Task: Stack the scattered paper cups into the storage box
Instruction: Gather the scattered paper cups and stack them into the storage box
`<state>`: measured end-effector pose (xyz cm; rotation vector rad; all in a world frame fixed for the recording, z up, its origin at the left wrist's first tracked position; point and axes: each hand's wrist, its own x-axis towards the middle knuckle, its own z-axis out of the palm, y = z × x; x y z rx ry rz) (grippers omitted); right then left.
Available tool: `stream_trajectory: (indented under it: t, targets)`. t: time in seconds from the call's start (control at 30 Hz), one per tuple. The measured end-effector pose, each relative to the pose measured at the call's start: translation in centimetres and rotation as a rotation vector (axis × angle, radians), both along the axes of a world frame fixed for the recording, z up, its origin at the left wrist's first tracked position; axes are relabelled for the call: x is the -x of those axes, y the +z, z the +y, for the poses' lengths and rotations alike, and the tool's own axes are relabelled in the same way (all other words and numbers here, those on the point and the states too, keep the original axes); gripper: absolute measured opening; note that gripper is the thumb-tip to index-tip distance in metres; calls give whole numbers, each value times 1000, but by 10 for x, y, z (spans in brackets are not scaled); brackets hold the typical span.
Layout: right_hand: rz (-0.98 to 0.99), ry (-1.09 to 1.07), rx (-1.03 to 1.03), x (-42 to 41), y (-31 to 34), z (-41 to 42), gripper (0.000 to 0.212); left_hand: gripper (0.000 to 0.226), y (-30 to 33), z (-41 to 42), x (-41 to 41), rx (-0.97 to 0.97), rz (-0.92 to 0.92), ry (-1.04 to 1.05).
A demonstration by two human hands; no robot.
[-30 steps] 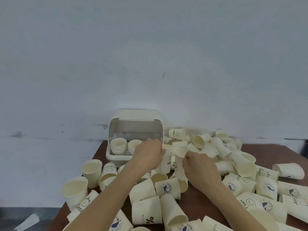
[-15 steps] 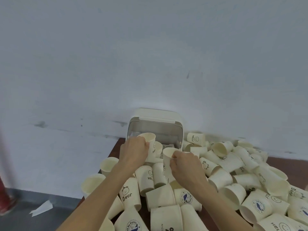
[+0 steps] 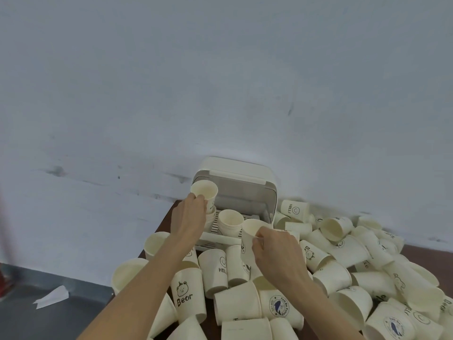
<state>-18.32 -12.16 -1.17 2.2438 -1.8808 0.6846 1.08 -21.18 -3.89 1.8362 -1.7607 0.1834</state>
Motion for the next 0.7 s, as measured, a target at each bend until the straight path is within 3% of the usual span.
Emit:
stream_trajectory:
  t: [0.43, 0.7]
  targets:
    - [17, -3, -43, -13, -5, -12, 24, 27, -19, -7, -4, -180, -183, -48]
    - [-34, -45, 144, -31, 8, -64, 24, 32, -16, 2, 2, -257, -187, -60]
